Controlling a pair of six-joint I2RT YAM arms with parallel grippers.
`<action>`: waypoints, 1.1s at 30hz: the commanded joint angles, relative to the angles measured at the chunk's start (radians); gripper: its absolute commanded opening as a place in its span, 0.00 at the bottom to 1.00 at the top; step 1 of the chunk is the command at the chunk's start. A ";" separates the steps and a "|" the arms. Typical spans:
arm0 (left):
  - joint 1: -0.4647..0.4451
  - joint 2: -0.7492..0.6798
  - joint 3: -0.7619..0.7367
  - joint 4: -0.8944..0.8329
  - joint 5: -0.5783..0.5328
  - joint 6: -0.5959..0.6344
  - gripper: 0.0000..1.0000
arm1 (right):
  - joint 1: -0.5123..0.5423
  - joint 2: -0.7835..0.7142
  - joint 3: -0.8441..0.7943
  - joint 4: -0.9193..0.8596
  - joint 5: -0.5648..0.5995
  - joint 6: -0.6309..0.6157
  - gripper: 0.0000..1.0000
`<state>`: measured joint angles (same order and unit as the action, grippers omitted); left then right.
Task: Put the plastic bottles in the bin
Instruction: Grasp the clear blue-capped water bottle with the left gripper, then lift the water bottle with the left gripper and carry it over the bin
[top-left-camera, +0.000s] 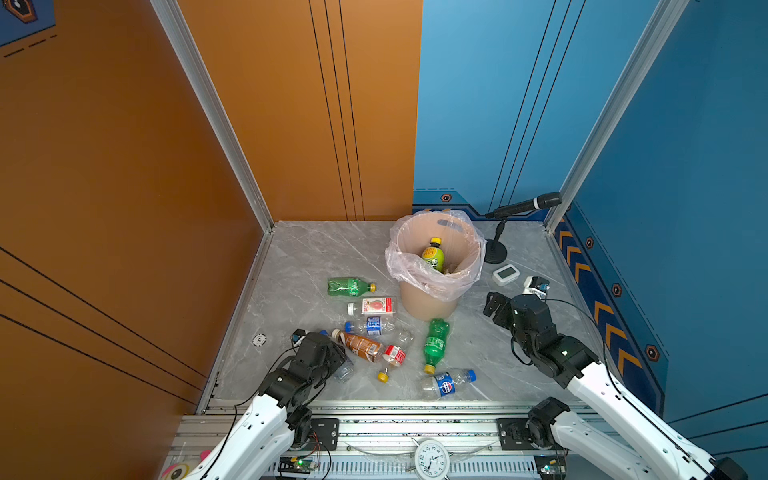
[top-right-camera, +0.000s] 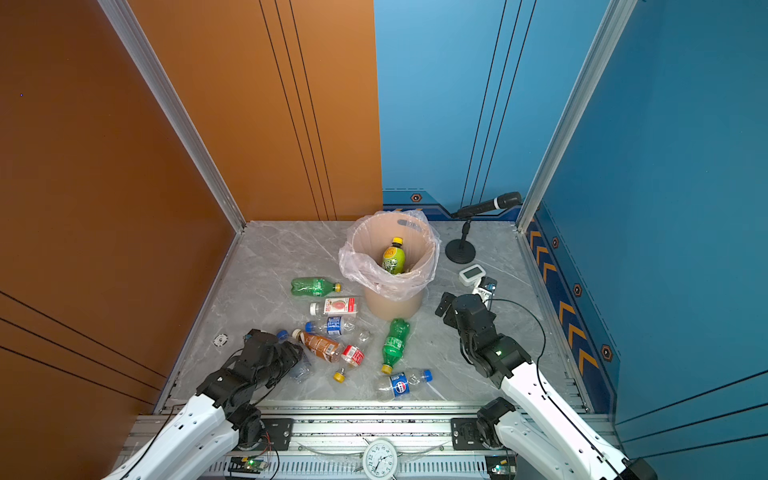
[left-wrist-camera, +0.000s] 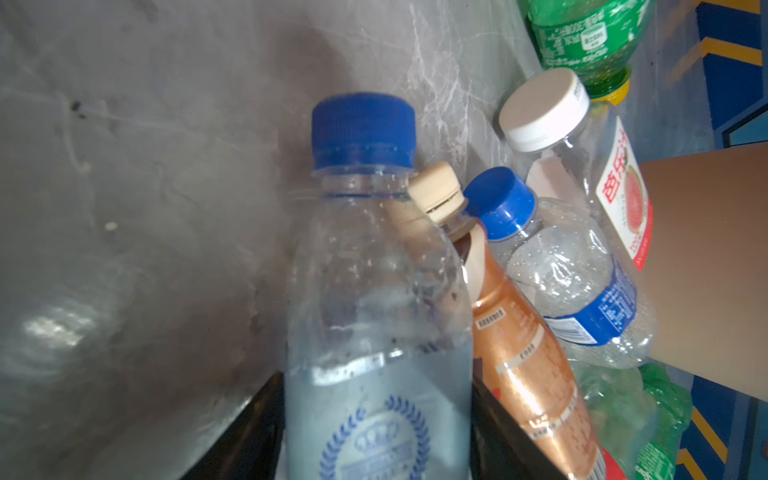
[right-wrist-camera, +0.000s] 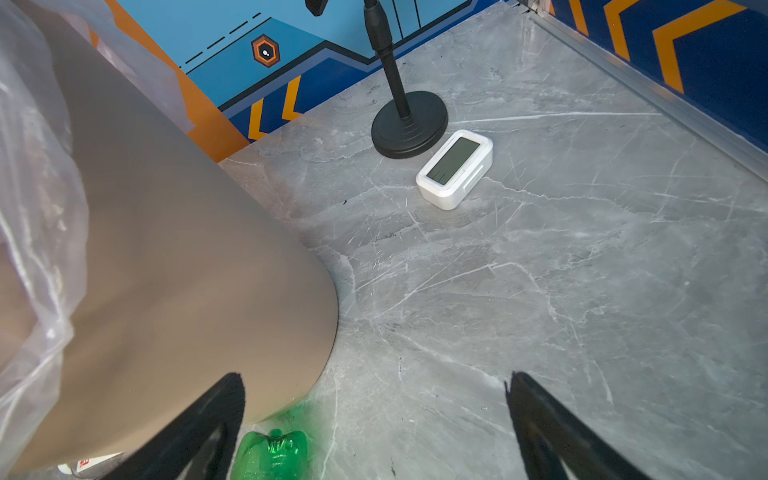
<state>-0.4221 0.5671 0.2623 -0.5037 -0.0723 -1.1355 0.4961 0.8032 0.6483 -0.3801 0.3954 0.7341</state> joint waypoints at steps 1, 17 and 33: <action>0.000 -0.055 0.035 -0.079 -0.046 -0.003 0.65 | -0.005 0.006 -0.010 0.032 -0.008 0.014 1.00; 0.006 -0.067 0.393 -0.019 -0.118 0.313 0.58 | -0.014 0.003 -0.013 0.045 -0.012 0.016 1.00; -0.112 0.514 0.928 0.485 0.088 0.668 0.53 | -0.033 -0.037 -0.018 0.023 -0.034 0.017 1.00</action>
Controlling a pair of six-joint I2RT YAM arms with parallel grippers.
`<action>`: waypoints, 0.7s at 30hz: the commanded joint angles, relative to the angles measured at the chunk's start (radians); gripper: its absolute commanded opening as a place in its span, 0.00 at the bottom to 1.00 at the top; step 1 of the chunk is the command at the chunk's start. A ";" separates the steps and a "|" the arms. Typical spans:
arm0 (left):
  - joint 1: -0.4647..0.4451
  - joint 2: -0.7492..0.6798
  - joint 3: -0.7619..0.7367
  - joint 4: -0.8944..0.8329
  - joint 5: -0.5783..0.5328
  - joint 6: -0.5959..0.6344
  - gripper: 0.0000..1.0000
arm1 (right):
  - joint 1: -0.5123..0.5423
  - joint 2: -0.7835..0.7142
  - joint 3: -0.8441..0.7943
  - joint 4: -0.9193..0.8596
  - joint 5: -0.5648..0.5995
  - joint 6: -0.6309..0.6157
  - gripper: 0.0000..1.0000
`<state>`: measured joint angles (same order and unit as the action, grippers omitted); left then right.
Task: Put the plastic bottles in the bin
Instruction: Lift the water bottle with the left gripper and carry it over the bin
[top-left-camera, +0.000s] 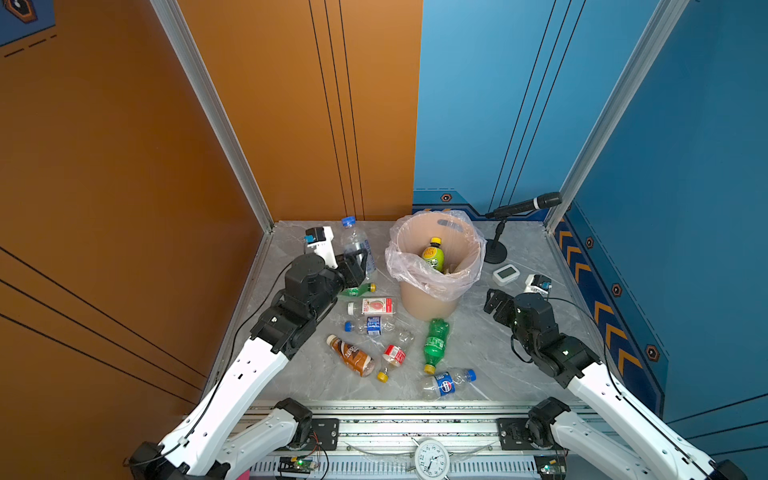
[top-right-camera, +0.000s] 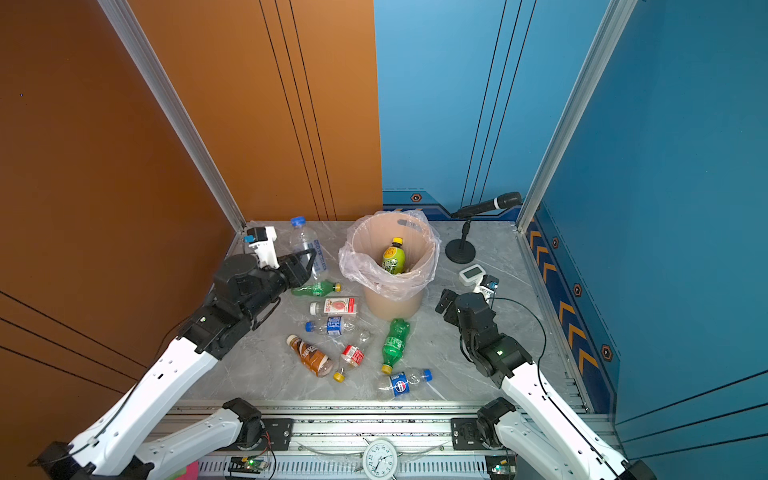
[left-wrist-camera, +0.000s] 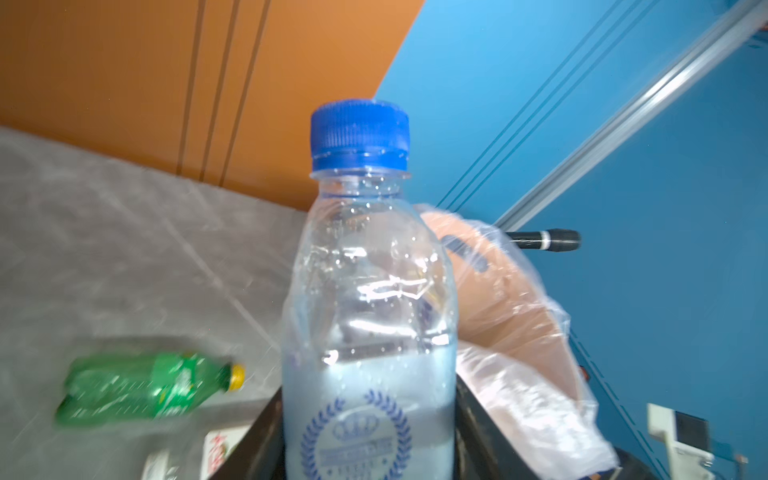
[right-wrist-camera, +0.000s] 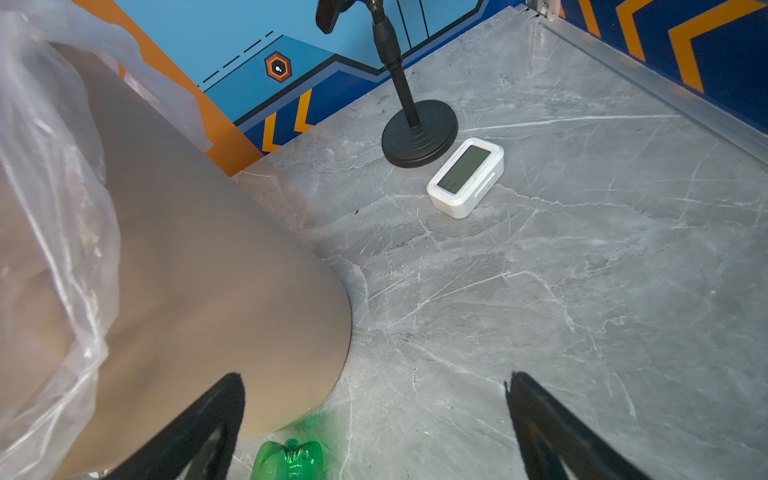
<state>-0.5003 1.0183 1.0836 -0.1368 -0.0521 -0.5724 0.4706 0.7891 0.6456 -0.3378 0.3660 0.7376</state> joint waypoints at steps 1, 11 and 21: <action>-0.049 0.099 0.139 0.131 0.080 0.114 0.53 | -0.009 -0.029 -0.016 -0.022 -0.004 0.014 1.00; -0.155 0.491 0.486 0.114 0.183 0.169 0.53 | -0.018 -0.051 -0.020 -0.038 -0.007 0.019 1.00; -0.180 0.666 0.643 0.025 0.231 0.182 0.53 | -0.029 -0.061 -0.032 -0.035 -0.016 0.025 1.00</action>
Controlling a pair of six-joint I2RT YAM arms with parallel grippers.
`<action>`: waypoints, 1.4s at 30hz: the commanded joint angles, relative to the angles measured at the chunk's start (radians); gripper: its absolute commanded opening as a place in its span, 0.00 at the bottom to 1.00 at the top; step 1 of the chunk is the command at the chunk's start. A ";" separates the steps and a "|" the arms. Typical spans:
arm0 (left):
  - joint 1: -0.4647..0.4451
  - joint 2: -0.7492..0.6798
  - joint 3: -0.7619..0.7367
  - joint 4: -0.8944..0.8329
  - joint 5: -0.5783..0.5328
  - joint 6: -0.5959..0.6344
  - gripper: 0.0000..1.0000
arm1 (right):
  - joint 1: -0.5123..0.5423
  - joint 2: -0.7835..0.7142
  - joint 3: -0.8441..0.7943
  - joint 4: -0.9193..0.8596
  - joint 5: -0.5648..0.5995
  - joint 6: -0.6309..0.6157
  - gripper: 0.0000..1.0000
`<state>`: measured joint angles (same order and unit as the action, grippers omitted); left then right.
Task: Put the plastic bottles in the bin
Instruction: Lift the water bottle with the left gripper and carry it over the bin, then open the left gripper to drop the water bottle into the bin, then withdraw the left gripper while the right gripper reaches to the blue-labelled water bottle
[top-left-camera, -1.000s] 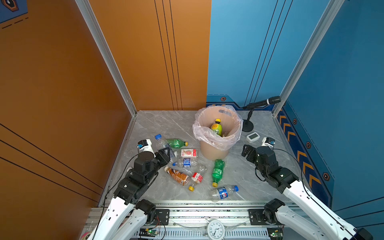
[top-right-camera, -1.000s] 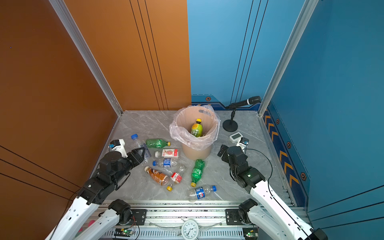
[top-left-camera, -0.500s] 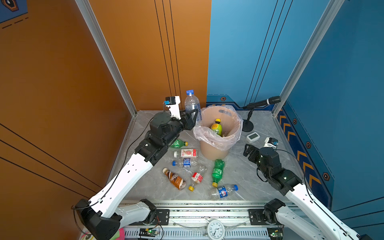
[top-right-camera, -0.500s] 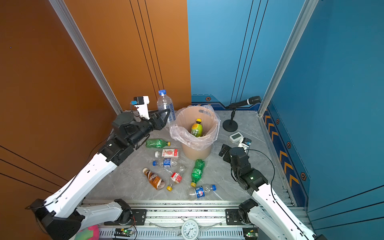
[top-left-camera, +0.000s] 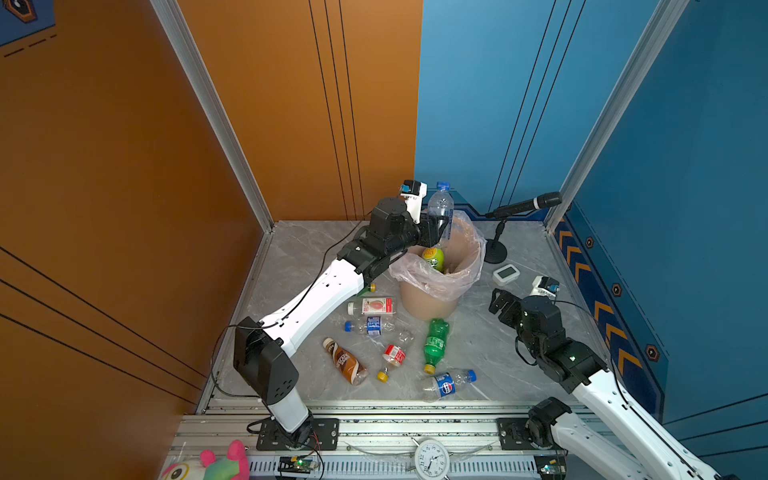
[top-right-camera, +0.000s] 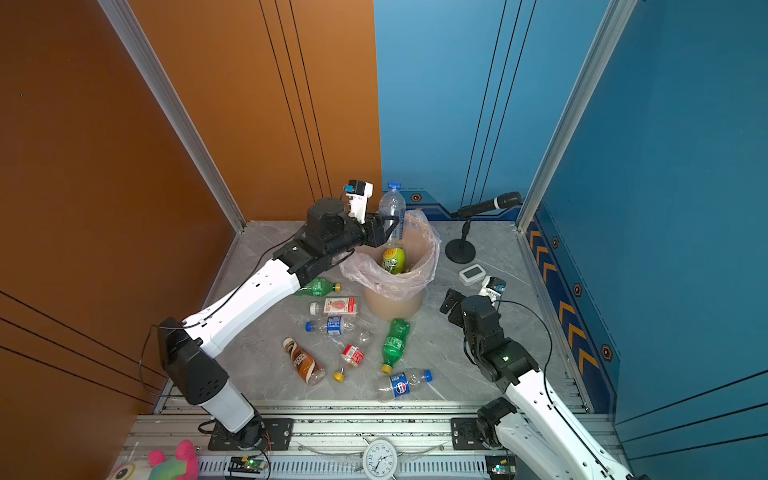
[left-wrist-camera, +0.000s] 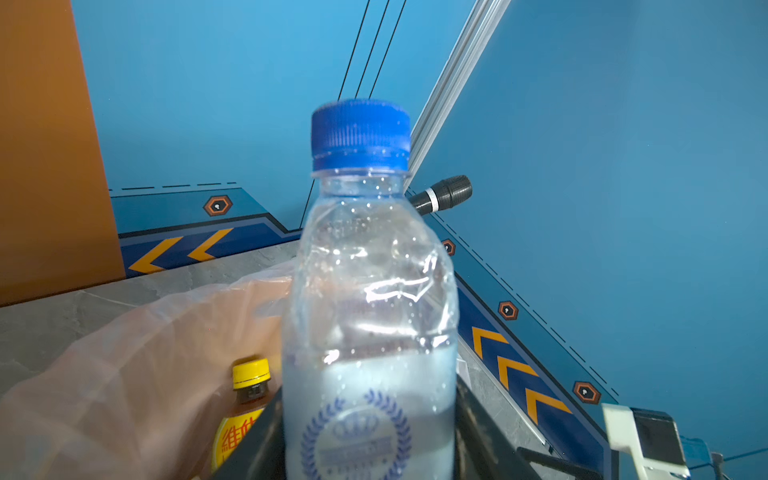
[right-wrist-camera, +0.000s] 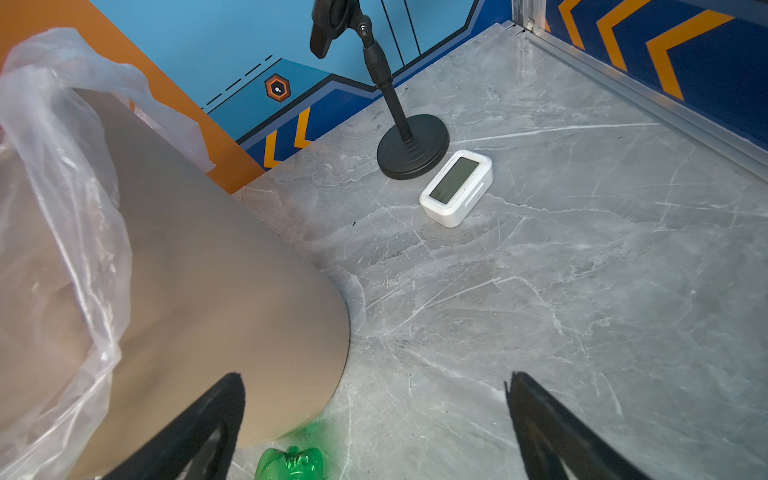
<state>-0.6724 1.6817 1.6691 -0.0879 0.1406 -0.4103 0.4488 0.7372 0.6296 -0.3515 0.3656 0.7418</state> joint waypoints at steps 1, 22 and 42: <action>-0.011 0.011 0.064 -0.028 0.042 0.019 0.53 | -0.007 -0.009 -0.016 -0.020 -0.017 0.020 1.00; -0.001 -0.395 -0.224 -0.039 -0.205 0.156 0.97 | -0.010 -0.009 -0.013 -0.048 -0.032 0.040 1.00; 0.238 -0.995 -1.006 -0.296 -0.368 -0.129 0.98 | 0.084 0.123 0.044 -0.105 -0.063 0.169 1.00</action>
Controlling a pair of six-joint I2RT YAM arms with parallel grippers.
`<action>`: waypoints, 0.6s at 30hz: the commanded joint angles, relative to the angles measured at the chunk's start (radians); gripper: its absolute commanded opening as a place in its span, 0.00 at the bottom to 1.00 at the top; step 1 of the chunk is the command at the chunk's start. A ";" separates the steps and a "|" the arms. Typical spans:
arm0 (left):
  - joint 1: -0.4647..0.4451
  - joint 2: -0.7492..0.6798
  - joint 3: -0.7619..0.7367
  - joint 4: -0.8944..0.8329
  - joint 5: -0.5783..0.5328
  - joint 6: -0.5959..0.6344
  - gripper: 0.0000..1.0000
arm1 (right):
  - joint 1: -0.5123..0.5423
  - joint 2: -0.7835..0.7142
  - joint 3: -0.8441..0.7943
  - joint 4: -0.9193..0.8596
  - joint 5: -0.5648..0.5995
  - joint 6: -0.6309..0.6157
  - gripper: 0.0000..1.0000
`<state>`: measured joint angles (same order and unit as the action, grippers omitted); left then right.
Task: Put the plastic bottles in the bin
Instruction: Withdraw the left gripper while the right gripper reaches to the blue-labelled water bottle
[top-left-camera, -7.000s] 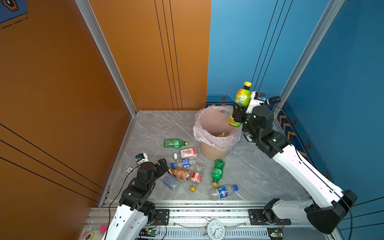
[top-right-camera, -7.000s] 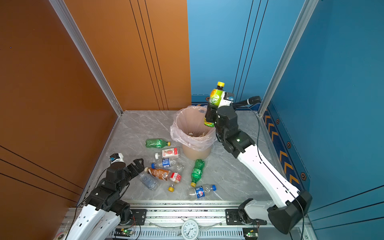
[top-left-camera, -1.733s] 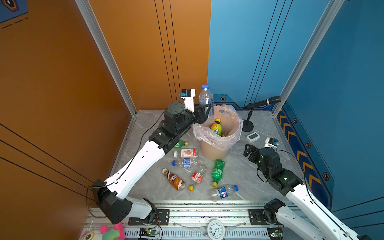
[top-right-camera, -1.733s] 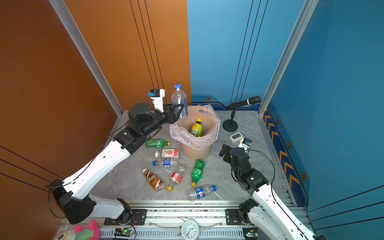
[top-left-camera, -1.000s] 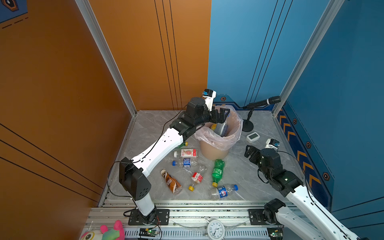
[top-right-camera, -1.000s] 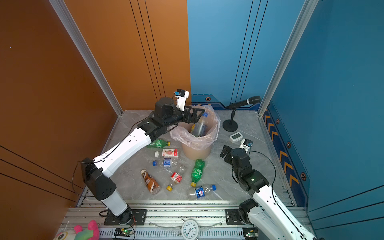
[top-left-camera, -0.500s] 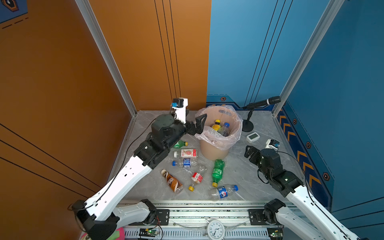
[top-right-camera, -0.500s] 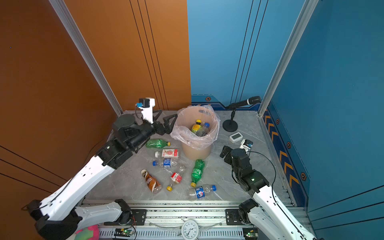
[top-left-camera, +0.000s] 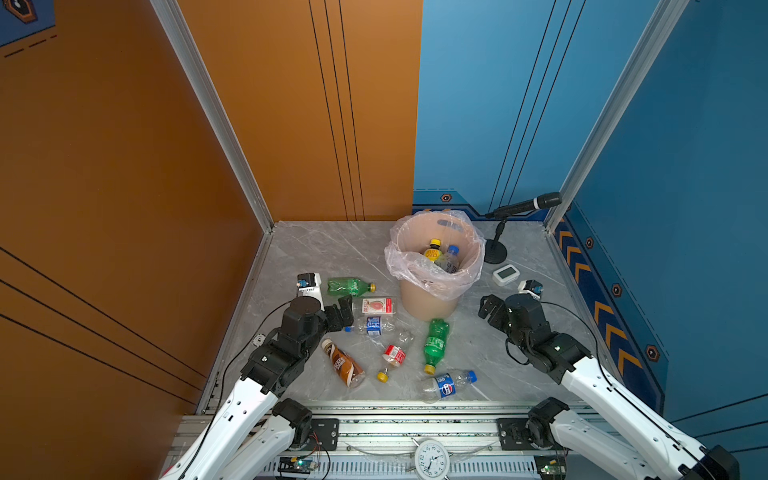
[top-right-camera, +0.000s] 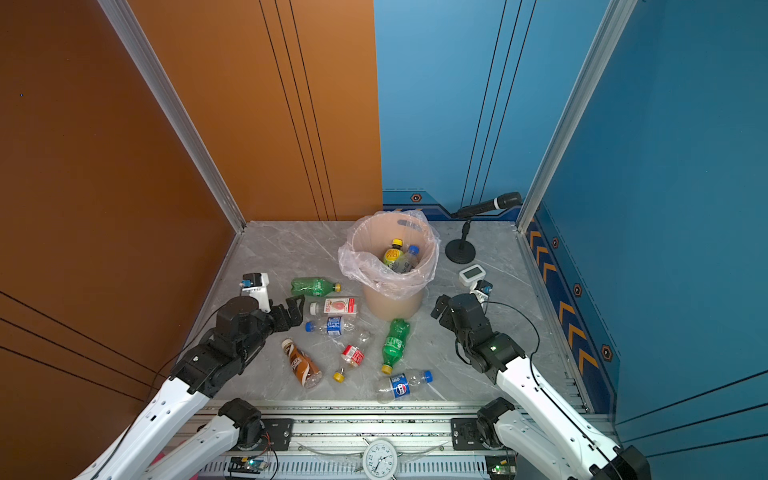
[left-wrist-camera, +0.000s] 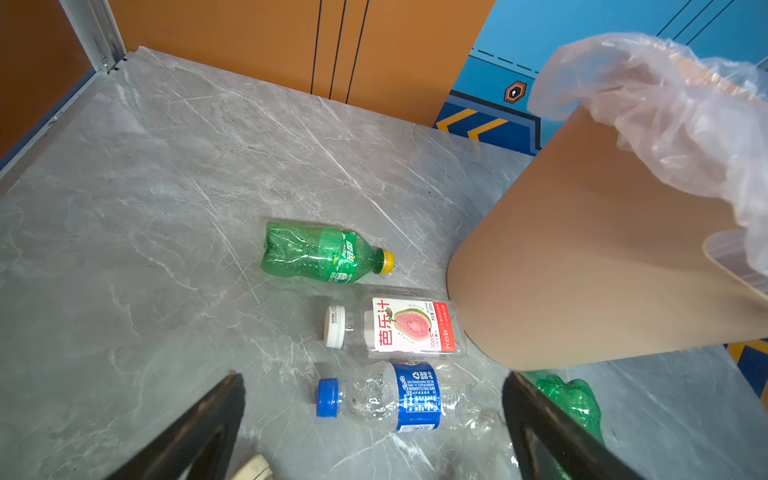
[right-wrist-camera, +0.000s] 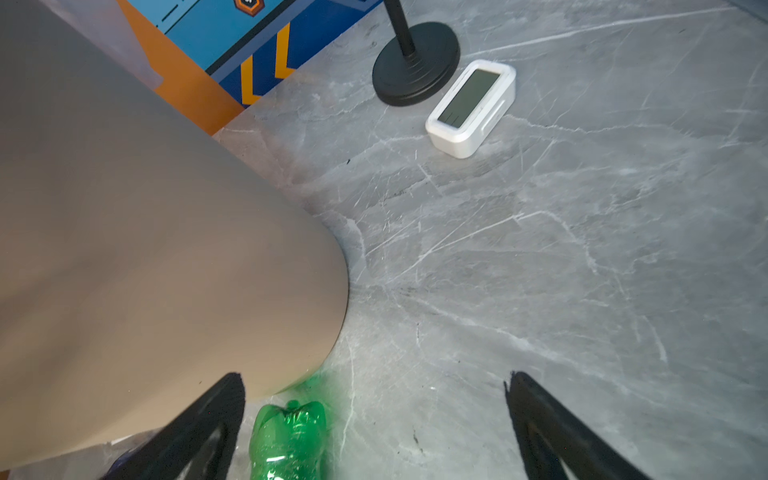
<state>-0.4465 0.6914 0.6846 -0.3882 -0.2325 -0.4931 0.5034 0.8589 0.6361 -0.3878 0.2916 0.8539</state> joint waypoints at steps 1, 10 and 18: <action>0.015 -0.005 -0.025 0.008 0.007 -0.048 0.98 | 0.045 0.000 0.040 -0.094 0.012 0.080 1.00; 0.081 -0.006 -0.036 0.012 0.061 -0.040 0.98 | 0.382 -0.026 -0.013 -0.271 0.099 0.492 1.00; 0.144 -0.022 -0.062 0.009 0.154 -0.047 0.97 | 0.715 0.045 -0.024 -0.379 0.230 0.952 0.99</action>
<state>-0.3225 0.6838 0.6426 -0.3836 -0.1421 -0.5323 1.1660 0.8753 0.6228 -0.6735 0.4377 1.5707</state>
